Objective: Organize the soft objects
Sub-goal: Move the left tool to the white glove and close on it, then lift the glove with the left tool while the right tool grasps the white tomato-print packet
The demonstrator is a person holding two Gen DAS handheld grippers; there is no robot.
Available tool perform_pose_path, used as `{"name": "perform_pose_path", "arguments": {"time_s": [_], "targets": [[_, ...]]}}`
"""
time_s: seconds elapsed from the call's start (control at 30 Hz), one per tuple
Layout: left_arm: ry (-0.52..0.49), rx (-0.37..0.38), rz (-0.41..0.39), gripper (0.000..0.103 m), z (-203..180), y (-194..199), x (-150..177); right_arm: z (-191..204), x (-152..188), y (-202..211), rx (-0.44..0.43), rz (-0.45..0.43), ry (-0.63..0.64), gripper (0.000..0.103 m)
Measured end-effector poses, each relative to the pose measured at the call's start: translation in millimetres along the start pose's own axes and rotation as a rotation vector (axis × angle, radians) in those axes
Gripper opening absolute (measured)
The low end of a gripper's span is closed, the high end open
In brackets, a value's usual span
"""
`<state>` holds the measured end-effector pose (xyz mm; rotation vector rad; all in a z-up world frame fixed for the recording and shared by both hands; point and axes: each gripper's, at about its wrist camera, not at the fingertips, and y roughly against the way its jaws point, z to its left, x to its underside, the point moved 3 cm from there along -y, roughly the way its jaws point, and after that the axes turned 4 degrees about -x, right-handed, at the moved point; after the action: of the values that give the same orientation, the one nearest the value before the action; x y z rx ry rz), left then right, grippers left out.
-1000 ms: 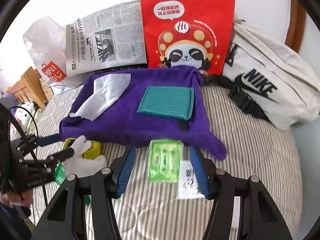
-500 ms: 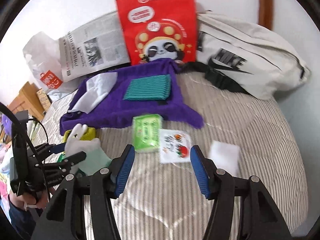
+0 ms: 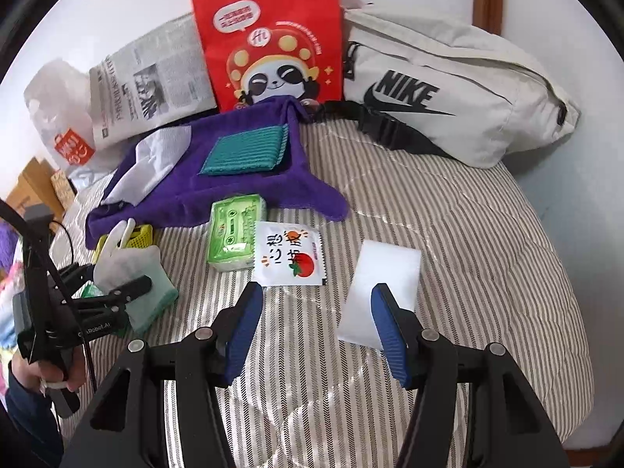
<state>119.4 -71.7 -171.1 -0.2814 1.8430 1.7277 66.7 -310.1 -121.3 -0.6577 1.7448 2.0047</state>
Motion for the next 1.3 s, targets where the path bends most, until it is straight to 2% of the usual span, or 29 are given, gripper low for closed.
{"name": "perform_pose_path", "arguments": {"time_s": [0.07,0.1,0.2,0.27,0.3,0.33,0.43,0.47,0.53,0.7,0.77,0.87,1.0,1.3], "targets": [[-0.048,-0.041,0.0,0.08,-7,-1,2,3,-1,0,0.004,0.0,0.017,0.057],[-0.042,-0.042,-0.004,0.08,-7,-1,2,4,-1,0,0.002,-0.005,0.024,0.057],[0.008,-0.006,-0.02,0.079,-1,1,1,7,-3,0,-0.013,-0.013,0.038,0.057],[0.026,0.0,-0.035,0.069,2,3,1,8,-5,-3,-0.006,-0.007,0.036,0.057],[0.029,-0.004,-0.037,0.058,5,5,2,8,-5,-4,-0.005,-0.002,0.038,0.057],[0.028,-0.006,-0.04,0.042,8,6,2,9,-4,-5,-0.003,0.001,0.045,0.057],[0.089,0.099,-0.042,0.027,20,14,0,9,-4,-10,0.028,0.013,0.06,0.057],[0.12,0.138,-0.045,0.026,25,18,-1,9,-3,-11,0.033,0.015,0.061,0.057],[0.125,0.159,-0.059,0.026,28,24,1,9,-2,-13,0.036,0.022,0.066,0.057],[0.099,0.149,-0.08,0.025,30,46,2,8,-2,-16,0.044,0.027,0.081,0.057],[0.06,0.169,-0.06,0.025,26,47,2,7,-3,-17,0.035,0.03,0.083,0.057],[0.05,0.131,-0.052,0.025,26,46,4,9,-4,-21,0.026,0.035,0.085,0.057],[0.098,0.203,-0.081,0.028,31,54,3,12,-5,-26,0.017,0.048,0.086,0.057],[0.149,0.201,-0.123,0.025,46,61,-14,21,-2,-32,0.003,0.067,0.105,0.057]]}}
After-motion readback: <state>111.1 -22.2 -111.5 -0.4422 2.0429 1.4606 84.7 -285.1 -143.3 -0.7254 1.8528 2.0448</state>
